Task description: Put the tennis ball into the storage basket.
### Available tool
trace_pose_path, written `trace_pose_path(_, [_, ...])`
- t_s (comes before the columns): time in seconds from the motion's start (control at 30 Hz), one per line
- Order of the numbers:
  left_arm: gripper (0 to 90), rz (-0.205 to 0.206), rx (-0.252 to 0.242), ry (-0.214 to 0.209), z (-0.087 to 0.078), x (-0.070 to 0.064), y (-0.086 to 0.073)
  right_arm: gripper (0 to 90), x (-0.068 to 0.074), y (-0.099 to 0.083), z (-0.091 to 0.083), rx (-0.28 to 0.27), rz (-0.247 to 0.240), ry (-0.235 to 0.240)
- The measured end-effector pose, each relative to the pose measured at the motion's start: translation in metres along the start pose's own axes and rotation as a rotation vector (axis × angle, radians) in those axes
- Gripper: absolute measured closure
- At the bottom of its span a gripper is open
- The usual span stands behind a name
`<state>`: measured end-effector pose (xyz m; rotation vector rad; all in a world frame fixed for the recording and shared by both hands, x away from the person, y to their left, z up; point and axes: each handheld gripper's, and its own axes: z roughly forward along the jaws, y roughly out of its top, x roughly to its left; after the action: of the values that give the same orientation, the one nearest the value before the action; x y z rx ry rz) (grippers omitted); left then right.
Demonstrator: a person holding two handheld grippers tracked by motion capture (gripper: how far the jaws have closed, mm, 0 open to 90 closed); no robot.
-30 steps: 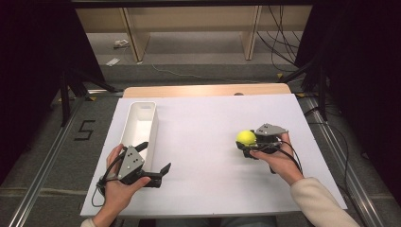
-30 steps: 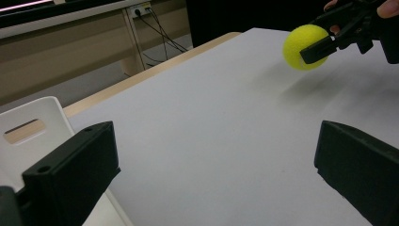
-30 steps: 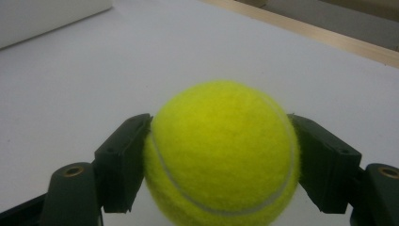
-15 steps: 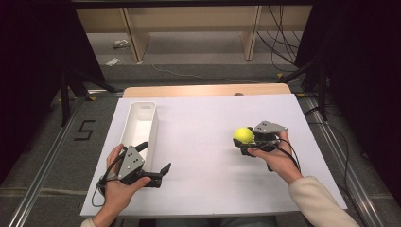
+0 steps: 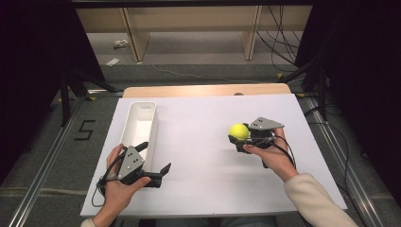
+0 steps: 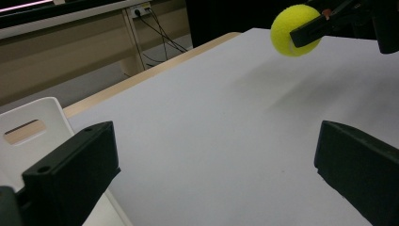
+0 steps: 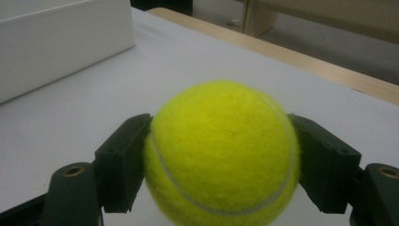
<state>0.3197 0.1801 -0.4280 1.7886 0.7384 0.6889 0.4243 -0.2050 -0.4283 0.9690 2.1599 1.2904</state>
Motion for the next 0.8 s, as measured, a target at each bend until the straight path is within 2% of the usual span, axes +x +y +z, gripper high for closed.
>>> trace_pose_path(0.8, [0.0,-0.002,-0.001,-0.001,0.001,0.0,0.0,26.7,0.011,0.015,0.011,-0.023,0.001,0.032])
